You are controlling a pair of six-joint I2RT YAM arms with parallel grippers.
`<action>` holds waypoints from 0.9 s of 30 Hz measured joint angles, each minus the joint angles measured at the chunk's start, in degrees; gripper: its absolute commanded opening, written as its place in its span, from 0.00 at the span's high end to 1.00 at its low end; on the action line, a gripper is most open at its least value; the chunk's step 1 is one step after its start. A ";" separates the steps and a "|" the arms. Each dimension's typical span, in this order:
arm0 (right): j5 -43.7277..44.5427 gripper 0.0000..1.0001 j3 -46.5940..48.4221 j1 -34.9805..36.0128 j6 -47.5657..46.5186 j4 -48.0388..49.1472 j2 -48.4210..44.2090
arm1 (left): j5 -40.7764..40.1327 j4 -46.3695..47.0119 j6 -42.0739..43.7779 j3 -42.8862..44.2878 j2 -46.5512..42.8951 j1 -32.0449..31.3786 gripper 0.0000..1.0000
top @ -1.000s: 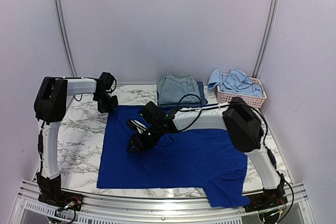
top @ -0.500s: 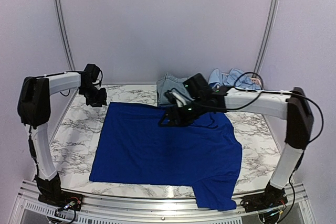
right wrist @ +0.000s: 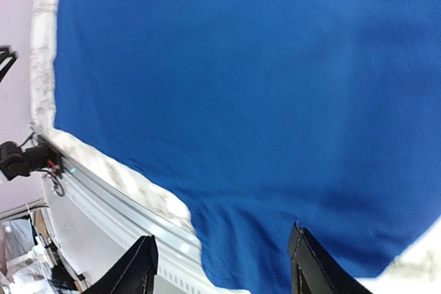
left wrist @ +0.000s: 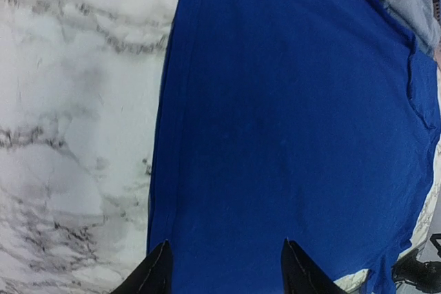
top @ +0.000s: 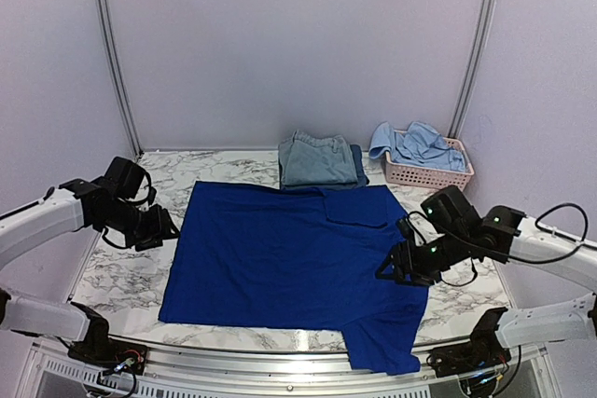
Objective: Fold and stack the mixed laundry pile
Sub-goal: Pick up the flattened T-shirt from the center of the board.
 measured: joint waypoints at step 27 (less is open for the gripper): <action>10.88 0.57 -10.91 11.58 26.08 -16.06 4.00 | 1.73 -9.33 -16.02 -13.22 -10.21 -2.89 0.41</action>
